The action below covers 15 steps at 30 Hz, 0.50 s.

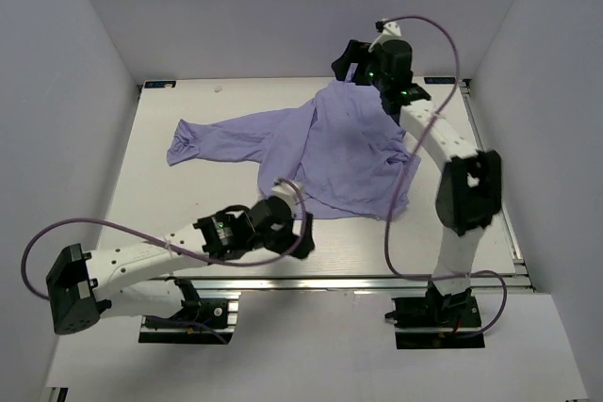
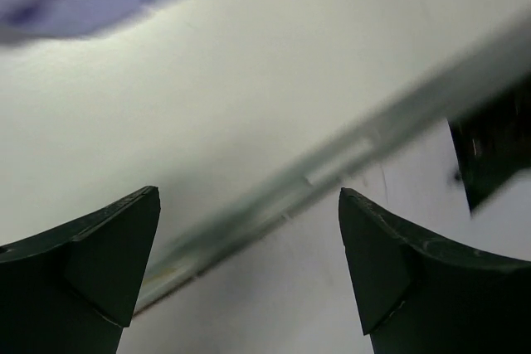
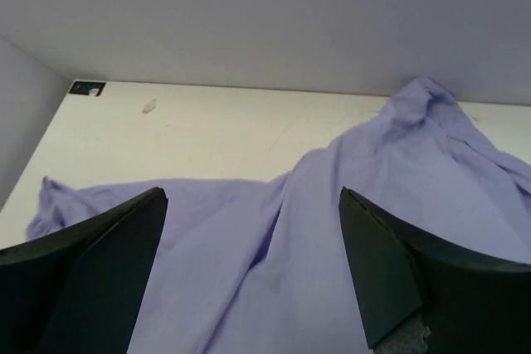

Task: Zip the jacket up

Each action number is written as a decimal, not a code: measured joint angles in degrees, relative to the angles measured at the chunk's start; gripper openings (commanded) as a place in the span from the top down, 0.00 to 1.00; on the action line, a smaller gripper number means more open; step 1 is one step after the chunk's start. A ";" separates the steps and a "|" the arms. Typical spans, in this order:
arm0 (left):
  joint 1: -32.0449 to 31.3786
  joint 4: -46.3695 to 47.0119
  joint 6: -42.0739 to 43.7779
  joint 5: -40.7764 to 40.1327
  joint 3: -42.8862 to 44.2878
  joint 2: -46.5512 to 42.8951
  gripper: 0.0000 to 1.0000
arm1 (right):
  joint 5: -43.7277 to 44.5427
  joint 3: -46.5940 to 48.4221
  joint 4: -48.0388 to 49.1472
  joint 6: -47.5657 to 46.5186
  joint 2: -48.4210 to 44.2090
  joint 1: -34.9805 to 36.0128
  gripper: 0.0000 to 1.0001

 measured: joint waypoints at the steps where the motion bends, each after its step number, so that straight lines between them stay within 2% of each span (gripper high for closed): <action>1: 3.39 -1.44 -1.09 -1.18 0.72 -0.42 0.02 | 0.63 -3.56 -1.11 -0.09 -5.20 0.00 0.11; 6: 21.90 -6.45 -5.35 -3.98 2.84 -2.89 0.02 | 3.13 -28.89 -4.26 1.27 -31.50 -0.35 0.11; 9: 31.15 -8.37 -5.57 -3.19 4.50 -3.19 0.02 | 5.16 -42.10 -9.03 3.67 -42.58 -0.46 0.11; 11: 35.56 -9.07 -4.81 -1.22 5.97 -2.01 0.02 | 5.97 -50.12 -16.06 5.57 -49.62 -0.46 0.11; 15: 39.30 -10.84 -3.21 0.31 8.50 1.68 0.02 | 6.99 -57.27 -24.17 7.56 -60.59 -0.46 0.11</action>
